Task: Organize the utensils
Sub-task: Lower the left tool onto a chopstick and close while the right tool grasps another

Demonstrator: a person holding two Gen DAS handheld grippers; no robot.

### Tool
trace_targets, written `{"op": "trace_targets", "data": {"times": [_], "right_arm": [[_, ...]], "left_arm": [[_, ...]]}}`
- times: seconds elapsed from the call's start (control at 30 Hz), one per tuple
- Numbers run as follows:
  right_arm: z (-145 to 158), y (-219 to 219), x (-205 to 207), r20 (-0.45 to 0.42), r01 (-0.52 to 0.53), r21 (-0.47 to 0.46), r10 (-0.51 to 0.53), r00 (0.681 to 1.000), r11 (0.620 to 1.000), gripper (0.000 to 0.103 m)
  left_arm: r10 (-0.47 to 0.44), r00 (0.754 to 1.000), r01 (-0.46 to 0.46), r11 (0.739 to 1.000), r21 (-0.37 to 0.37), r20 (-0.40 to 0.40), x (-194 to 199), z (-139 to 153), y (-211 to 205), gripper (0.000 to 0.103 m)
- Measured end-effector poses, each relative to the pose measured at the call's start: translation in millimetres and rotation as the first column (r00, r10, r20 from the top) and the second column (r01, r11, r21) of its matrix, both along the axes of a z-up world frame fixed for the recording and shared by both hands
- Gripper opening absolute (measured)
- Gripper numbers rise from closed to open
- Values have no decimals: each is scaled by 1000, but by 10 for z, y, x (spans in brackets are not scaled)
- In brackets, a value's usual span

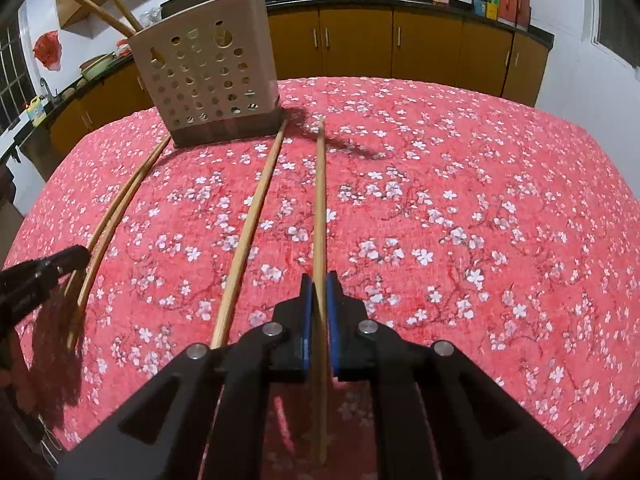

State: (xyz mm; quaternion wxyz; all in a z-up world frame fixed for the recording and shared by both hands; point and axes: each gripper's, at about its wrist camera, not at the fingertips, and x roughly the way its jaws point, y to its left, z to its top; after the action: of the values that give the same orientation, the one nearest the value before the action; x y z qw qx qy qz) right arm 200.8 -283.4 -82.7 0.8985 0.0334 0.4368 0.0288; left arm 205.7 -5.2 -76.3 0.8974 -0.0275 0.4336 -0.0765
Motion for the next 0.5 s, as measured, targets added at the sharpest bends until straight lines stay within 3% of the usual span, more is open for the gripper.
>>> {"op": "trace_targets", "data": {"times": [0.17,0.5], "right_arm": [[-10,-103,176,9,30,-14,-30,1000,999,8],[-44,-273,414,20,87,31,-87,996,996,8]], "left_arm": [[68,998,-68,997,-25,-5,148,9,265,7],[75,997,-74,997,-29,18,130,8,306,8]]}}
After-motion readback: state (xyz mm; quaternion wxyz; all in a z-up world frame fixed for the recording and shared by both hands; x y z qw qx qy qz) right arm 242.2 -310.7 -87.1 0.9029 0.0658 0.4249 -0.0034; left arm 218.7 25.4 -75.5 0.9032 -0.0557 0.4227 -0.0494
